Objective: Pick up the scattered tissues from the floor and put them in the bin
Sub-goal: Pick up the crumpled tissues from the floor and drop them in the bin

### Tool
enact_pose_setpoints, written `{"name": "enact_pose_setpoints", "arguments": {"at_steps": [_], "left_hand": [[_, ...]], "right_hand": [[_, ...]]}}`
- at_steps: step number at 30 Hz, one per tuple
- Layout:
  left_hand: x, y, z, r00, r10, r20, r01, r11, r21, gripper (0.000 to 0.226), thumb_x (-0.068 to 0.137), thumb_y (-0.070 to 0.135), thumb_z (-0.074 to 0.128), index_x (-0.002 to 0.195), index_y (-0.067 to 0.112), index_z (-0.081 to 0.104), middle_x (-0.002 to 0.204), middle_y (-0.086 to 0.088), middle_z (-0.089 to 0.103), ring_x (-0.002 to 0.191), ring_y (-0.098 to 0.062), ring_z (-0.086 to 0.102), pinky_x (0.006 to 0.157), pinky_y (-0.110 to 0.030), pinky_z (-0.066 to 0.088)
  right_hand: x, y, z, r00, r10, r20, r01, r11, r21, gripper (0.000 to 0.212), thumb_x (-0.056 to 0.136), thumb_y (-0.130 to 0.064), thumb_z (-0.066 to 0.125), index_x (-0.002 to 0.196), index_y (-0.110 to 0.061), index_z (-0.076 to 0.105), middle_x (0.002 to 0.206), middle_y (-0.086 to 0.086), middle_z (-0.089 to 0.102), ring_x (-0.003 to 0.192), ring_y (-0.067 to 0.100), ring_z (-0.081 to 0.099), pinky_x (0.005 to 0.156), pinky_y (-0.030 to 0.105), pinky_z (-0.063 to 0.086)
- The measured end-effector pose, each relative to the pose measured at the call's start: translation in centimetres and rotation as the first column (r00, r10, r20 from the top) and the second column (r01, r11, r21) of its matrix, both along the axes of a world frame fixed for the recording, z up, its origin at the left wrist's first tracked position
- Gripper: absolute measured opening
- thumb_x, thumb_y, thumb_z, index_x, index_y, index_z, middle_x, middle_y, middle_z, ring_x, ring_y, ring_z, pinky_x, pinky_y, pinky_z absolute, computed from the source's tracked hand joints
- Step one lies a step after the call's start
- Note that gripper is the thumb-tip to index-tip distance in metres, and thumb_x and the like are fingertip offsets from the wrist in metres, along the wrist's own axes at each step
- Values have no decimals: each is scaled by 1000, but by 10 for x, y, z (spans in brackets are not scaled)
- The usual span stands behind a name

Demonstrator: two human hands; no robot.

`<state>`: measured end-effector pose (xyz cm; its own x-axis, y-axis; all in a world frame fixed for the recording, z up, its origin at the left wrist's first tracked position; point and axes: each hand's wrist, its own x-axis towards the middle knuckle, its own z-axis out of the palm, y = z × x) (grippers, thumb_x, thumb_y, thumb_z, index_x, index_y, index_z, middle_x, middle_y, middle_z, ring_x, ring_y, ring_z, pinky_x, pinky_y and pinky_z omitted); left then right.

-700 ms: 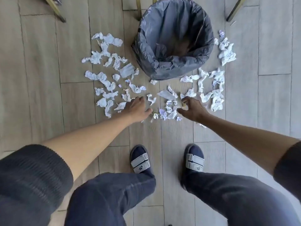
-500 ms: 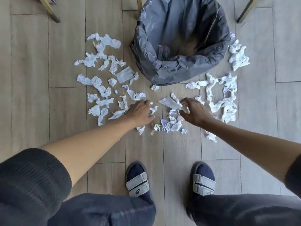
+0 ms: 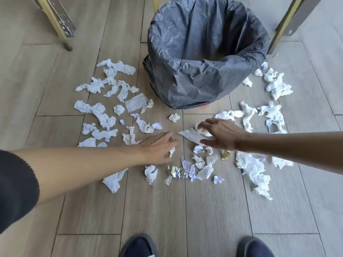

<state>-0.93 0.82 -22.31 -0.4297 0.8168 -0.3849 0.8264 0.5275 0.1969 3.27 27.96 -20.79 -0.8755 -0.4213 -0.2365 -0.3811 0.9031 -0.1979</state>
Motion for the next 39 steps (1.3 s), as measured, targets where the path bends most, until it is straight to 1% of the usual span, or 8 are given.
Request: {"name": "enact_pose_setpoints", "arguments": {"at_steps": [9,14,17,20,26,31,35,39], "left_hand": [[2,5,5,995,-13,101,20,997,-74,12,95,9,49,105,10,57,104,-4,46,86,-22,54,73,-38,50],[-7,9,19,985,119,126,-120,993,-6,9,84,5,53,92,9,53,90,-2,49,82,-22,56,71,-40,51],[-4,9,31,967,196,165,-205,978,40,8,87,4,50,93,8,50,75,1,45,71,-23,56,60,-39,47],[-3,6,42,950,204,234,-217,976,29,15,89,1,41,92,8,53,78,2,51,71,-16,51,66,-39,47],[-11,9,47,926,295,237,-279,955,-98,17,96,23,38,82,15,33,86,-5,42,68,-16,37,60,-34,34],[-17,31,41,979,191,67,-189,981,-31,49,100,56,34,72,16,36,66,0,42,50,-16,39,49,-31,43],[-17,62,27,971,205,127,-199,978,-55,14,103,20,37,111,9,38,66,-3,49,51,-20,48,48,-38,49],[-15,87,7,988,99,122,-84,989,-122,71,98,9,45,151,25,1,80,-2,46,56,-18,51,44,-32,42]], "right_hand": [[1,-17,10,972,-33,232,1,991,136,60,92,-37,66,145,-22,42,122,7,62,82,16,53,69,26,42],[7,-8,4,949,-143,281,148,989,4,33,86,4,54,110,-15,68,108,4,71,95,20,68,73,26,52],[4,-7,9,956,-175,237,191,981,-47,15,84,-8,62,95,-18,66,89,-4,66,84,16,64,60,18,43],[-5,-8,22,942,-229,244,267,954,-134,12,82,-22,71,88,-18,62,83,-6,61,77,16,61,60,26,45],[-20,-8,43,831,-488,266,542,816,-199,32,71,0,61,52,-16,41,53,-3,39,55,16,39,47,21,29],[-14,2,45,652,-597,467,749,602,-276,24,80,7,51,67,-13,45,66,5,61,65,21,69,57,32,58],[-1,8,45,692,-591,416,694,702,-158,22,80,2,43,77,-14,58,79,4,61,75,22,58,59,30,50],[14,24,44,687,-566,455,677,726,-119,27,89,-6,41,94,6,65,86,16,66,75,23,58,67,35,51]]}}
